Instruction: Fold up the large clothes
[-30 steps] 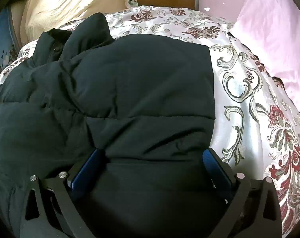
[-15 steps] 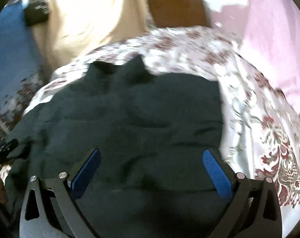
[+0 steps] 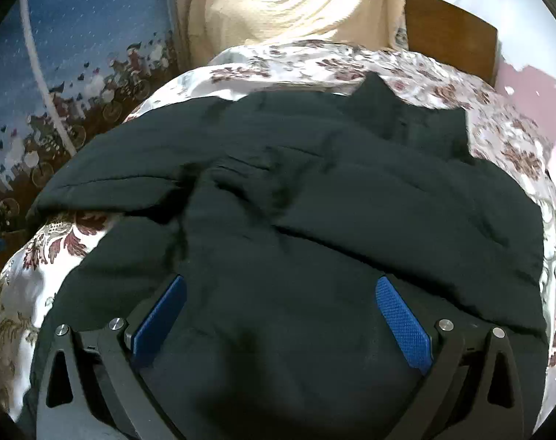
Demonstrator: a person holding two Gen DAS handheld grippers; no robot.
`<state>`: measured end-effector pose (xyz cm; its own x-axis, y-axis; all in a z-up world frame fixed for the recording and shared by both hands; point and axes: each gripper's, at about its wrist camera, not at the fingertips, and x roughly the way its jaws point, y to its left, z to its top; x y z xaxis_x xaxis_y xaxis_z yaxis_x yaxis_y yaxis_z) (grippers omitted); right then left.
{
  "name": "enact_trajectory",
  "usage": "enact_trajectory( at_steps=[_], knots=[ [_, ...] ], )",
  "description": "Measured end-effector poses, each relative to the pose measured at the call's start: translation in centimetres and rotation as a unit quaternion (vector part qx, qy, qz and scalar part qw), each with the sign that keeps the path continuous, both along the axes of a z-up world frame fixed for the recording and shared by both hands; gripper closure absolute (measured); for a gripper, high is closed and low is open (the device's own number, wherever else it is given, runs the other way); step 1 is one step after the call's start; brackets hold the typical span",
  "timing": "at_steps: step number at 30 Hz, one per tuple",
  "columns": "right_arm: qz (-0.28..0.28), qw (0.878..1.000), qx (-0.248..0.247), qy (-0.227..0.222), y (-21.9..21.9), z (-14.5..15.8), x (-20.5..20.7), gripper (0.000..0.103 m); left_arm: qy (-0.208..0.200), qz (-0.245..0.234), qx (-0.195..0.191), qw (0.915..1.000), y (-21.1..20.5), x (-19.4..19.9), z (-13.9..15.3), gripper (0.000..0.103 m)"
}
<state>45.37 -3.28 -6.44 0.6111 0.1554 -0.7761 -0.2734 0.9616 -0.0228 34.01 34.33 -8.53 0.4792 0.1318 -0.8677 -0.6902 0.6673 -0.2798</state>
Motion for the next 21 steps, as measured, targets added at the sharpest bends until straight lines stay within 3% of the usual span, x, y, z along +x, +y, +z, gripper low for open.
enact_trajectory(
  at_steps=[5, 7, 12, 17, 20, 21],
  knots=[
    [-0.021, 0.997, -0.03, -0.063, 2.9, 1.8, 0.7, 0.001, -0.062, 0.004, -0.12, 0.9908, 2.6, 0.2, -3.0, 0.0],
    [-0.027, 0.996, -0.037, -0.081, 3.6, 2.4, 1.7, 0.001, -0.083, 0.016, -0.144, 0.9859, 3.4, 0.2, -3.7, 0.0],
    [-0.059, 0.993, -0.07, -0.079, 4.7, 1.0, 6.3, 0.001, -0.143, 0.032, -0.235, 0.9609, 5.1, 0.3, -5.5, 0.0],
    [-0.081, 0.995, -0.061, -0.024, 4.1, -4.9, 8.3, 0.001, -0.179, 0.04, -0.27, 0.9452, 5.6, 0.8, -6.2, 0.001],
    [-0.08, 0.993, -0.072, -0.042, 4.6, -5.1, 7.7, 0.001, -0.178, 0.041, -0.264, 0.9471, 5.5, 0.7, -6.2, 0.009],
    [-0.08, 0.993, -0.082, -0.042, 4.9, -5.2, 7.8, 0.001, -0.177, 0.042, -0.259, 0.9485, 5.6, 0.9, -6.1, 0.016]
  ],
)
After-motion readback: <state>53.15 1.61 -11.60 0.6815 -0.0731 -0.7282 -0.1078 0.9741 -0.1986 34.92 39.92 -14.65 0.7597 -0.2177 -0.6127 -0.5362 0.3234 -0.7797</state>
